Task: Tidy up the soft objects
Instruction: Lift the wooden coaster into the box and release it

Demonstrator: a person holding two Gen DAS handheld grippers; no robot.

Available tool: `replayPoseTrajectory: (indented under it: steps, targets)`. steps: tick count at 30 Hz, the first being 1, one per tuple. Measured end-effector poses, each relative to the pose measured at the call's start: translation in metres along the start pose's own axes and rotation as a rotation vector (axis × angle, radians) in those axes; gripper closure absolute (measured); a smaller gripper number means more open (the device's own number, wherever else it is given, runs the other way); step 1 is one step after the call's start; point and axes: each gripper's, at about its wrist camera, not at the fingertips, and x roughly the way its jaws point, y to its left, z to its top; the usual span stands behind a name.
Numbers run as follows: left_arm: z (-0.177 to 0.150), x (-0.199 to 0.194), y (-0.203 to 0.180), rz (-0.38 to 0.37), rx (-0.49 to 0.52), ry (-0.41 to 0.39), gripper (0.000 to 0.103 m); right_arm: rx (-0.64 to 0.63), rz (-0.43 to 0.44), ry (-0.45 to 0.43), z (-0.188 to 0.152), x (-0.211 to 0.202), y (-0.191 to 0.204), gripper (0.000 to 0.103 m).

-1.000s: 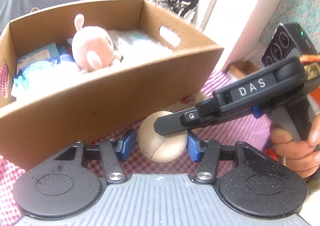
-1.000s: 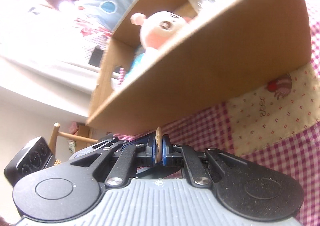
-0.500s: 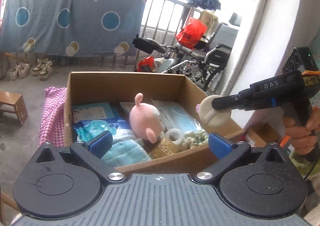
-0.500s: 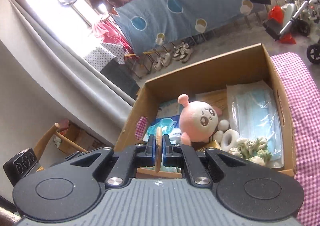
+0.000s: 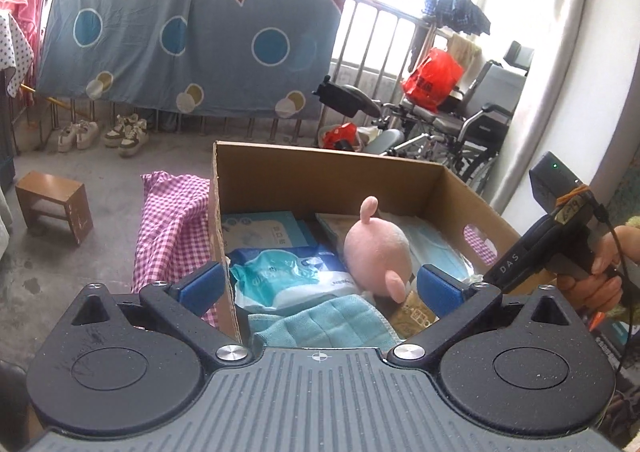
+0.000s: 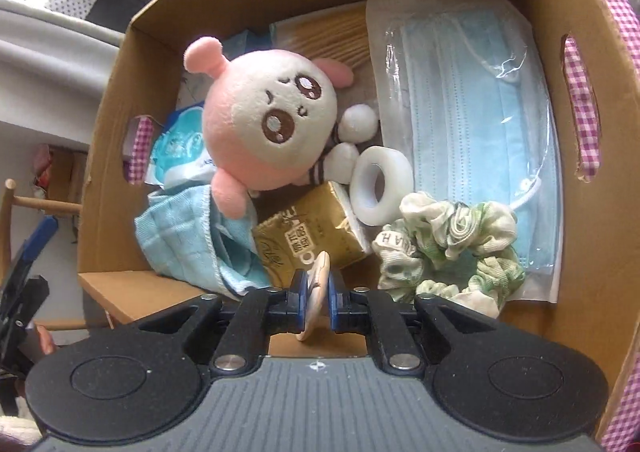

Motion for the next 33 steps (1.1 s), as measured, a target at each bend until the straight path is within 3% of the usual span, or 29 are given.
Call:
replayPoseTrajectory:
  steps: [5,9,16,20,24,26,33]
  targets:
    - [-0.001,0.008,0.003,-0.007,0.005,0.021,0.0,-0.061,-0.088,-0.046,0.0,-0.013,0.007,0.054]
    - [-0.004,0.008,0.002,-0.008,0.023,0.029,0.0,-0.085,-0.093,-0.084,-0.001,-0.024,0.012,0.054]
    - [-0.006,0.011,0.003,-0.007,0.026,0.05,0.0,-0.009,-0.028,0.018,0.001,0.005,0.006,0.054]
    - [-0.007,0.009,0.005,-0.008,0.021,0.049,0.0,0.02,-0.044,0.038,0.005,0.011,0.003,0.054]
    - [-0.008,0.007,0.006,-0.007,0.025,0.049,0.0,0.088,0.042,0.046,0.008,-0.005,0.001,0.053]
    - [-0.008,0.007,0.007,-0.008,0.027,0.045,0.0,0.113,0.079,0.062,0.01,-0.009,0.001,0.038]
    - [-0.012,0.007,0.008,-0.01,0.036,0.055,0.0,0.151,0.034,0.189,0.019,0.031,-0.002,0.035]
